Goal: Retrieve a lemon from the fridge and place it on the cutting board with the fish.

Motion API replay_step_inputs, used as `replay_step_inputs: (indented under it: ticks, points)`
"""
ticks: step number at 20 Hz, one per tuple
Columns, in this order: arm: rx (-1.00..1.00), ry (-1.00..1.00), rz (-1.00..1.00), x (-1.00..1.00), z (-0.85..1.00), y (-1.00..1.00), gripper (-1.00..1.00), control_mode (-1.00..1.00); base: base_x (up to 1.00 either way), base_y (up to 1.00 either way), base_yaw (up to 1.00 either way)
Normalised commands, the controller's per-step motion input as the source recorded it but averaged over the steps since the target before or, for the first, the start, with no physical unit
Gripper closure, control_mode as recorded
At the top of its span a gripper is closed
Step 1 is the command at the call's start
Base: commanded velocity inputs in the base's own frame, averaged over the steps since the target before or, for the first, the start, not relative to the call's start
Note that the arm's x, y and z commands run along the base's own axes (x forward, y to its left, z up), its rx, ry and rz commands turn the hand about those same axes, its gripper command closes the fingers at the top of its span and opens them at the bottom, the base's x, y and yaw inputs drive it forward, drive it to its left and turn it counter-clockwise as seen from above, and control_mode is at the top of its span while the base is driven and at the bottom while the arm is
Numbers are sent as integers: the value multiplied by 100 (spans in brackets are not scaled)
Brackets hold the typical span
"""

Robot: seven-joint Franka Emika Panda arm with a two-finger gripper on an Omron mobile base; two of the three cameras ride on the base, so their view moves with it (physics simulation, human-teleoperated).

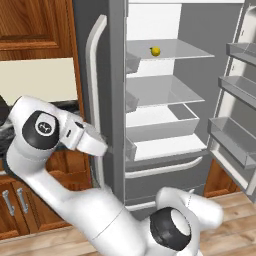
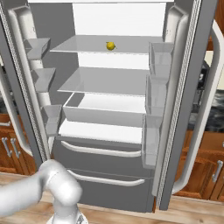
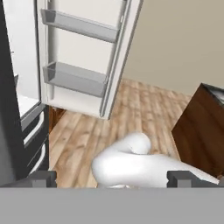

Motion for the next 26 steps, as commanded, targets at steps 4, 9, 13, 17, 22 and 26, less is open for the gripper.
replay_step_inputs:
  ticks: [4, 9, 13, 17, 22, 26]
  points:
    - [12, -5, 0, -100, 0, -86, -100, -100, 0, 0, 0]
    - [27, -13, 13, -88, 26, -50, -100, -100, 0, 0, 0]
    - [27, 0, 21, 0, 2, -41, -100, -100, 0, 0, 0]
    - [30, 17, 5, 54, -10, -61, -100, -100, 0, 0, 0]
    - [52, 19, 0, 62, -38, -93, -100, -100, 0, 0, 0]
    - [68, 1, 0, 63, -52, -83, -100, -100, 0, 0, 0]
